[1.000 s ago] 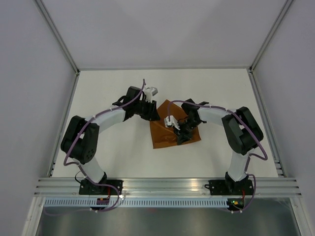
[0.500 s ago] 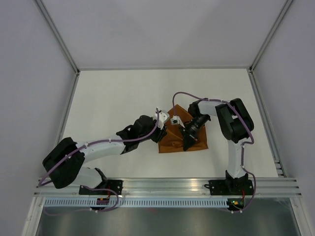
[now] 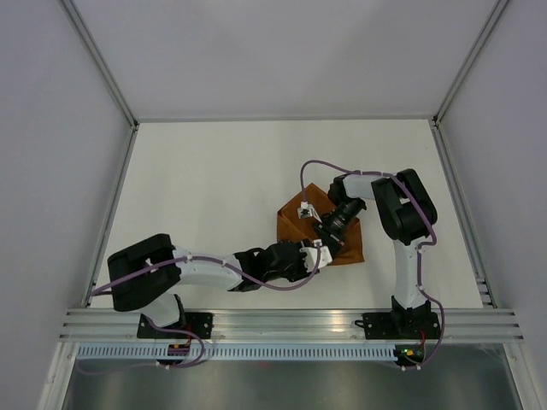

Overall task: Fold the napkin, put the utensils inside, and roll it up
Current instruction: Roll the napkin with the utensil

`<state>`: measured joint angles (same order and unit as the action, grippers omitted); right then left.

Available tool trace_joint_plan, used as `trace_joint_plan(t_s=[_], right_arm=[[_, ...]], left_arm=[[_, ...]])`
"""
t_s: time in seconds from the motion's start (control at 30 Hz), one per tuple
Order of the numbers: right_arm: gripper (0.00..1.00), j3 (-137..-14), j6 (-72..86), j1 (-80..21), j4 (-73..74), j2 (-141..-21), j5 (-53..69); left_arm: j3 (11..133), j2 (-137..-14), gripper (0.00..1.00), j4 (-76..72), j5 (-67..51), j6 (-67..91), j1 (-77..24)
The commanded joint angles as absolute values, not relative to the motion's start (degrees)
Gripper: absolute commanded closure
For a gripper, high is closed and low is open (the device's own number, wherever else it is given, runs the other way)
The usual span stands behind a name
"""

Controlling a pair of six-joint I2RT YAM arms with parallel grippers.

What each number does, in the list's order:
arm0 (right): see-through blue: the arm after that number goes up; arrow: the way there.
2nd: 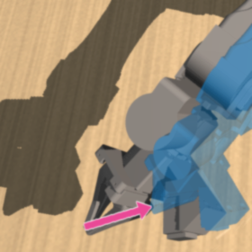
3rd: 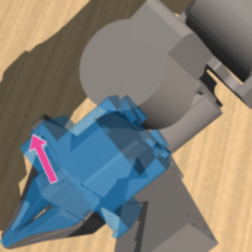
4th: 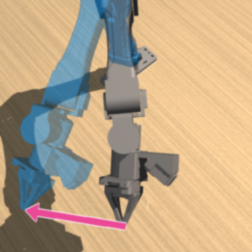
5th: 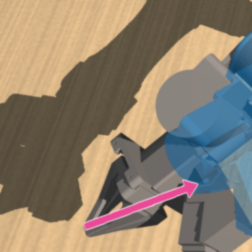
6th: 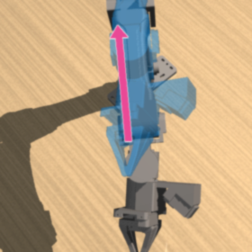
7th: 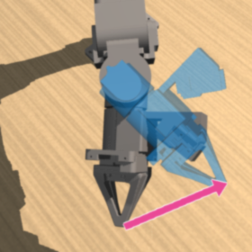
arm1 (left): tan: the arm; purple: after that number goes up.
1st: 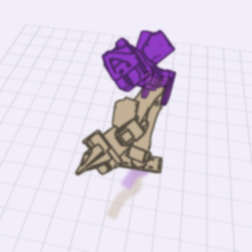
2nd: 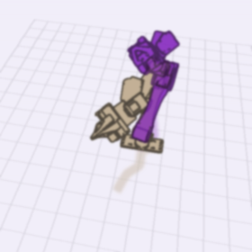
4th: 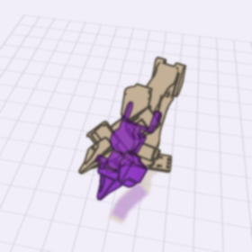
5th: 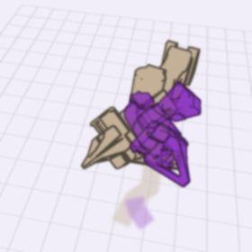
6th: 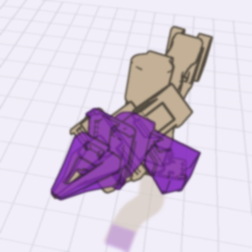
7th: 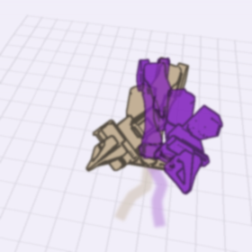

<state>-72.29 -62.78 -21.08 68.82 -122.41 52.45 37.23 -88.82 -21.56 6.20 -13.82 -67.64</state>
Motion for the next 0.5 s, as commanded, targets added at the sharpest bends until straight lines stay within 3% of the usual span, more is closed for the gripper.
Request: trace_joint_plan(t_s=[0.0,0.27,0.47], right_arm=[[0.82,-72.9,-66.1,-20.7,63.5,-124.9,45.9],[0.82,-73.3,-65.5,-20.6,63.4,-125.2,45.8],[0.82,-73.8,-65.4,-20.6,63.8,-125.9,45.7]], left_arm=[[40.0,-93.1,0.45,-25.1,9.6,-20.7,-70.2],[41.4,-99.1,0.40,-30.1,12.0,-22.8,-70.5],[42.5,-102.0,0.41,-28.5,11.6,-24.3,-70.6]])
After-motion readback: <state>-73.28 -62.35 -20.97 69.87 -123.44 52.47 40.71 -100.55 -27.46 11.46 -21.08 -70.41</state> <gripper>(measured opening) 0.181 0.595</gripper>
